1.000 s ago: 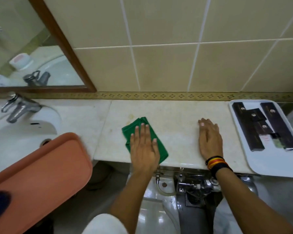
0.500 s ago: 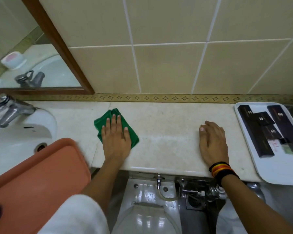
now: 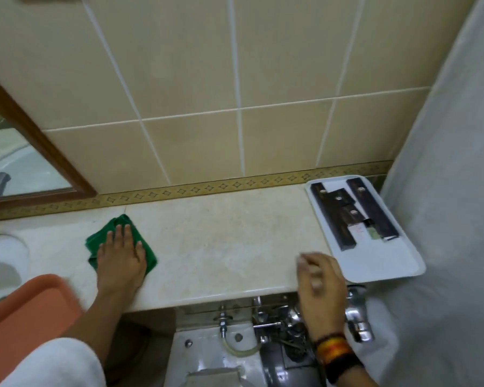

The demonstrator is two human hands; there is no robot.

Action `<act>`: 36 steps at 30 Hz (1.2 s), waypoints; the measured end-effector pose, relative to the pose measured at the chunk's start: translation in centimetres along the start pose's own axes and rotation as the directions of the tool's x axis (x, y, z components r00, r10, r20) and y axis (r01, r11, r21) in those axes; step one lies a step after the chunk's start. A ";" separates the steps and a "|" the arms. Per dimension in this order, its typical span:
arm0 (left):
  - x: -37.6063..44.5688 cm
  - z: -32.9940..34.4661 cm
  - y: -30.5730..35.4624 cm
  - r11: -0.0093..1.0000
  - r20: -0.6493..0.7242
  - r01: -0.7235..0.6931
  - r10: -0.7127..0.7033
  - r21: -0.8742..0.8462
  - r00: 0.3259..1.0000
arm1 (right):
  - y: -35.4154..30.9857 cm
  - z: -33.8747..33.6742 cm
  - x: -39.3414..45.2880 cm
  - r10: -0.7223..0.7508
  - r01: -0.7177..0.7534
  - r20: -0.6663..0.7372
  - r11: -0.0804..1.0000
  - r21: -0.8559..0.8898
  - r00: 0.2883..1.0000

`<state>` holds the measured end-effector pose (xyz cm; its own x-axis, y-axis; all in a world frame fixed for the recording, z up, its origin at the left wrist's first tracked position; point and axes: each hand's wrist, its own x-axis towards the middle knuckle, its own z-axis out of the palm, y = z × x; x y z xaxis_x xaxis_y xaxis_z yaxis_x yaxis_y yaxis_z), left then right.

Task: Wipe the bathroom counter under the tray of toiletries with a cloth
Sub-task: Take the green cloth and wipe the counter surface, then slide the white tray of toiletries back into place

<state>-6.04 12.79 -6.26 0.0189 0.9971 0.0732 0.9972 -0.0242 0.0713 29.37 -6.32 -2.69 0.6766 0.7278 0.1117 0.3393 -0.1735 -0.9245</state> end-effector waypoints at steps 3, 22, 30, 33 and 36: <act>-1.1 -1.7 6.4 0.989 -0.090 -0.144 0.145 0.017 0.985 | 3.0 -6.1 -0.2 0.386 -0.299 -0.396 0.917 0.265 0.833; 0.0 -2.8 38.9 0.867 0.167 -0.006 0.103 -0.498 0.981 | 5.1 -13.6 6.7 0.509 -0.451 -0.165 0.843 0.294 0.845; -1.2 -5.4 20.3 0.771 0.199 0.385 -0.330 -0.508 0.923 | -1.5 -3.3 9.2 0.378 -0.383 0.097 0.923 0.037 0.921; -2.2 -5.8 16.0 0.703 0.240 0.450 -0.382 -0.551 0.892 | -2.4 1.2 9.5 0.337 -0.331 0.118 0.941 -0.068 0.934; -2.7 -6.1 13.4 0.657 0.235 0.417 -0.350 -0.628 0.907 | -2.5 3.9 9.5 0.357 -0.348 0.088 0.932 -0.106 0.930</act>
<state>6.81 9.36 0.60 -0.3150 0.9294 -0.1924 0.6172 0.3546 0.7023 32.37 3.61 -0.71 0.6927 0.6734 -0.2583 0.1504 -0.4851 -0.8614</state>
